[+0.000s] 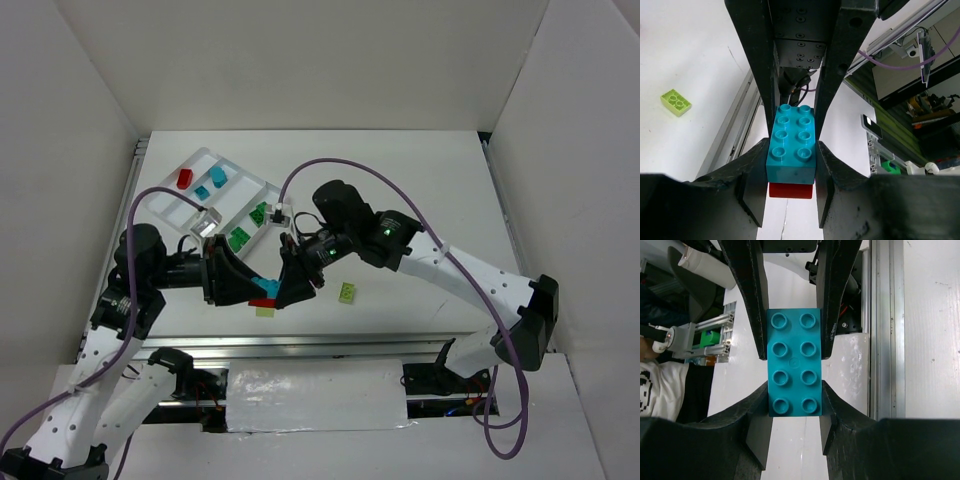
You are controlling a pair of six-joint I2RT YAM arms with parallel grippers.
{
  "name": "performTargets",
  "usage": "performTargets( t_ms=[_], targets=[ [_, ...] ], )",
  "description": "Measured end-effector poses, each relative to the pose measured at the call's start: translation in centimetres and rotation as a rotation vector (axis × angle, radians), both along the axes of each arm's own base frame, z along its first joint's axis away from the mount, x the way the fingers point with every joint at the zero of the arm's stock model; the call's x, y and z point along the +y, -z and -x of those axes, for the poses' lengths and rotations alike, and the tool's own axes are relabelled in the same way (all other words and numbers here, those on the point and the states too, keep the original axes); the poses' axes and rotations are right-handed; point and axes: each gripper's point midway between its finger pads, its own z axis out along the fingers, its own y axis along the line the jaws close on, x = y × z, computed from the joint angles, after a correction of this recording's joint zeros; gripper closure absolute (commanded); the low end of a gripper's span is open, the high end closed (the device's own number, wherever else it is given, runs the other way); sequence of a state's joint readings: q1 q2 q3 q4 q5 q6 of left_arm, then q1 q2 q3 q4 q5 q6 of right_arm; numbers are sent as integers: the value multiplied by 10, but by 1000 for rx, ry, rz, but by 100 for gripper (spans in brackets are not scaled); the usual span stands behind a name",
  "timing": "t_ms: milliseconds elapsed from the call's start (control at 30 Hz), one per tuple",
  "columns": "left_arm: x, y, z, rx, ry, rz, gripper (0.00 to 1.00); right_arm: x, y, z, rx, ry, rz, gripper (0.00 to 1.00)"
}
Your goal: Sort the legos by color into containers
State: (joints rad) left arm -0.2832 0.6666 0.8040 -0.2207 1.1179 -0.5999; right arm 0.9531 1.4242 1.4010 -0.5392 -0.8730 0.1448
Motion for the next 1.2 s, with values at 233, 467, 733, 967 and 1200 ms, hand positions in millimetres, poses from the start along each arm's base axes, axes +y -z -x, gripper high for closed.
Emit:
performTargets(
  t_ms=[233, 467, 733, 967, 1200],
  targets=[
    [0, -3, -4, -19, -33, 9, 100, 2, -2, 1, -3, 6, -44, 0],
    [5, -16, -10, -55, -146, 51, 100, -13, 1, 5, -29, 128, -182, 0],
    [12, -46, -15, -112, -276, 185, 100, -19, -16, -7, 55, 331, -477, 0],
    [13, -48, -23, -31, -316, 266, 100, -9, -57, -20, 96, 398, -678, 13],
    [14, -56, -22, -19, -328, 304, 100, 11, -70, -26, 140, 374, -727, 40]
  ],
)
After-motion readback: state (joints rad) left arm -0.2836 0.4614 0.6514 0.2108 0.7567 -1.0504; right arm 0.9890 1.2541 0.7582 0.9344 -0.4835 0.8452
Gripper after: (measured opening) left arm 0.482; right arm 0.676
